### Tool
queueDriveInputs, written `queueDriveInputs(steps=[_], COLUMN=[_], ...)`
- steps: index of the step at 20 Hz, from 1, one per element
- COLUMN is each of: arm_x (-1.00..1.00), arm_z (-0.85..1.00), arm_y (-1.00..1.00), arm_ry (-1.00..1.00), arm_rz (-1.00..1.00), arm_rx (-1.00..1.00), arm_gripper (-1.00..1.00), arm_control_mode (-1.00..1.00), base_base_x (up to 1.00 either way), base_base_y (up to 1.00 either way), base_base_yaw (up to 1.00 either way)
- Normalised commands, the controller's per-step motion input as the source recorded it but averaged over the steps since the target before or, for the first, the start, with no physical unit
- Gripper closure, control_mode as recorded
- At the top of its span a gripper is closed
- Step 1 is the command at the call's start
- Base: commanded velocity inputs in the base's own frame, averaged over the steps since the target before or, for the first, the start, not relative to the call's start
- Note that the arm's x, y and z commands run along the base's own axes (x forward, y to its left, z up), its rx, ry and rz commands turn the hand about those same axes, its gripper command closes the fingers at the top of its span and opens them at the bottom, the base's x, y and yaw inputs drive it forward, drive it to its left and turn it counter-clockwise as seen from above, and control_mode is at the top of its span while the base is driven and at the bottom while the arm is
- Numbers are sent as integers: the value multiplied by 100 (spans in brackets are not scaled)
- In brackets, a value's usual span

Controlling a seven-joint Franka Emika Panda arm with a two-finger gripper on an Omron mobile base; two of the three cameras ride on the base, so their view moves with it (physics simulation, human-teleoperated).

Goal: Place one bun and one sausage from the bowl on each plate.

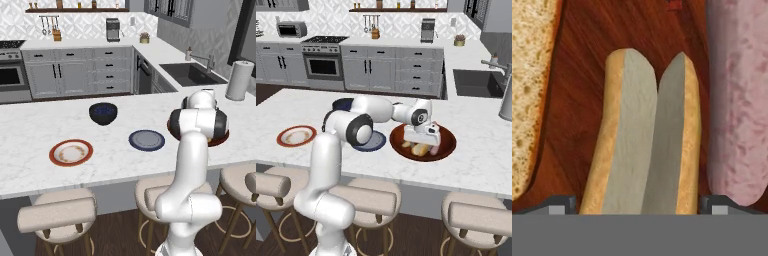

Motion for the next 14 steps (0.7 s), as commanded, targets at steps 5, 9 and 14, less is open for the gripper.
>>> queueDriveInputs(steps=[5,9,14], arm_x=[0,0,0], arm_z=[0,0,0], arm_y=[0,0,0], arm_ry=[0,0,0], arm_rz=[0,0,0], arm_rx=[0,0,0], arm_gripper=[-100,100,100], arm_control_mode=[-100,-100,-100], base_base_x=[0,0,0], base_base_y=[0,0,0], base_base_yaw=[0,0,0])
